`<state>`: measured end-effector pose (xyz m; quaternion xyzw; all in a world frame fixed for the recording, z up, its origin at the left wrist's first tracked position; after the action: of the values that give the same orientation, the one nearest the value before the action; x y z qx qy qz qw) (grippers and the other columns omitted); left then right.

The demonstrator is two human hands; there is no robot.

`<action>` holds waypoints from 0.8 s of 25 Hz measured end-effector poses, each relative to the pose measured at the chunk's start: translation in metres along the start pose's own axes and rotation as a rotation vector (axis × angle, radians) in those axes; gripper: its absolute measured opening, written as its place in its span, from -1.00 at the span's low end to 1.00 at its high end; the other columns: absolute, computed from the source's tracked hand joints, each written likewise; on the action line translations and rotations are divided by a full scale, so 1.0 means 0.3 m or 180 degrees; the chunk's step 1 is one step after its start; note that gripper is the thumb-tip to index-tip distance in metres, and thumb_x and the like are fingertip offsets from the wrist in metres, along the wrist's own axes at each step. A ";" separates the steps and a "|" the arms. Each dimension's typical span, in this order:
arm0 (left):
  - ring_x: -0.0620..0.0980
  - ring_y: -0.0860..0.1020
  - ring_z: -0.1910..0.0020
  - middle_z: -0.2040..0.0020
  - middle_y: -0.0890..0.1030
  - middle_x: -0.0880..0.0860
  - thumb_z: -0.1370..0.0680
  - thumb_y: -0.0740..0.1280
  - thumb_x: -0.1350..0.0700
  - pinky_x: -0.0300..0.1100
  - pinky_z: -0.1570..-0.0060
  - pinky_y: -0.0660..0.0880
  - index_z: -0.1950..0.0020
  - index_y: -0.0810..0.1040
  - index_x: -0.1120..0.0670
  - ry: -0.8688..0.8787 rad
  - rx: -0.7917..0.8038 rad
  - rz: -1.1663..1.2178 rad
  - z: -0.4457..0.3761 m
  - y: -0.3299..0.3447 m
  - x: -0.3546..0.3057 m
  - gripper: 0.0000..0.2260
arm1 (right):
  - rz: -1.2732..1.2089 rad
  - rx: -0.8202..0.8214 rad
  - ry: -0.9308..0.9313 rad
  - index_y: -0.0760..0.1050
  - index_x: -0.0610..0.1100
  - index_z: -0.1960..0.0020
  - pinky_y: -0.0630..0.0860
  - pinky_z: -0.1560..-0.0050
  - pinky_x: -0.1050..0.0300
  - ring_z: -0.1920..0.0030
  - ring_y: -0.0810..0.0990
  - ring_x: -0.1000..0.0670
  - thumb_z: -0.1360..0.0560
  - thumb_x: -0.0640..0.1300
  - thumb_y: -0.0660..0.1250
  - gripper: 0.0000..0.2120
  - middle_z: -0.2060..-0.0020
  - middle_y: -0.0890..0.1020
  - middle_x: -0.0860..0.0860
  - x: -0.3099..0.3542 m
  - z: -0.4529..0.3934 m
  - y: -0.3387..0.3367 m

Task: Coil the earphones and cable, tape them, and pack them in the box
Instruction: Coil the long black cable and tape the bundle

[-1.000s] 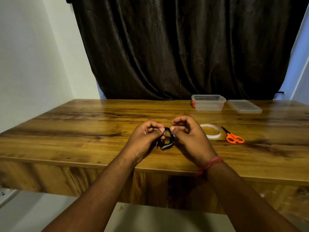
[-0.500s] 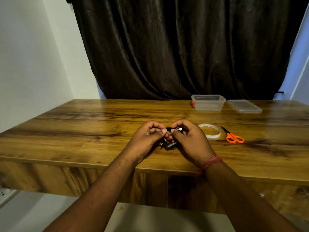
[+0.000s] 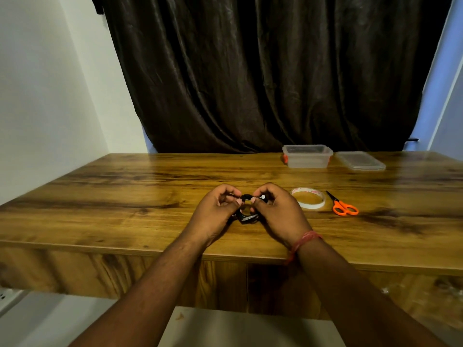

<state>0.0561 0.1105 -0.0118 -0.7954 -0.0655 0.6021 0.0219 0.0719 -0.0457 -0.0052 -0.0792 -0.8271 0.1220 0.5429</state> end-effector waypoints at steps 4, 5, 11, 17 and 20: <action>-0.02 0.61 0.10 0.09 0.60 0.09 -0.56 0.35 0.26 -0.17 0.15 0.54 0.00 0.58 0.06 -0.0035 -0.0071 -0.0248 -0.001 -0.005 0.011 -0.89 | 0.0154 0.0004 0.0055 0.56 -0.02 0.08 0.64 0.05 -0.07 0.18 0.68 0.02 -0.54 -0.16 0.37 -0.94 0.23 0.69 -0.01 0.003 0.002 0.000; 0.00 0.61 0.08 0.08 0.61 0.09 -0.56 0.35 0.25 -0.13 0.11 0.56 0.01 0.58 0.05 -0.0041 -0.0079 -0.0267 -0.001 -0.005 0.013 -0.89 | 0.0200 0.0003 0.0050 0.55 -0.01 0.09 0.64 0.05 -0.05 0.18 0.68 0.03 -0.55 -0.14 0.37 -0.94 0.22 0.69 0.00 0.005 0.003 0.000; -0.01 0.65 0.10 0.12 0.66 0.05 -0.55 0.38 0.19 -0.04 0.04 0.57 -0.03 0.57 0.02 -0.0108 0.0023 -0.0145 -0.001 0.005 0.015 -0.90 | 0.0093 0.0089 0.0077 0.55 0.00 0.08 0.65 0.05 -0.04 0.15 0.68 0.01 -0.54 -0.16 0.37 -0.93 0.21 0.68 0.00 0.014 0.010 0.005; 0.00 0.60 0.18 0.20 0.63 0.10 -0.59 0.25 0.34 -0.16 0.11 0.52 -0.08 0.50 0.15 -0.0123 0.0645 0.0574 0.007 0.061 0.004 -0.86 | -0.0176 0.0074 0.0054 0.58 0.06 0.10 0.63 0.03 -0.21 0.07 0.67 -0.14 -0.51 -0.16 0.40 -0.89 0.16 0.68 -0.04 0.023 0.017 0.001; 0.03 0.62 0.12 0.17 0.65 0.11 -0.59 0.26 0.33 -0.17 0.10 0.54 -0.10 0.49 0.15 -0.0100 0.0718 0.0601 0.008 0.064 0.002 -0.86 | -0.0214 0.0076 0.0050 0.58 0.06 0.09 0.62 0.03 -0.22 0.08 0.67 -0.16 -0.52 -0.15 0.39 -0.89 0.17 0.68 -0.05 0.027 0.020 -0.001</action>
<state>0.0555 0.0913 -0.0151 -0.7810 0.0773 0.6174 0.0533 0.0633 -0.0445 -0.0003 -0.0459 -0.8235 0.1130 0.5541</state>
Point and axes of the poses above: each hand's wrist, its own z-axis away from the middle knuckle, its own y-axis out of the palm, x = y × z, the point moved 10 cm from there along -z, towards the middle knuckle
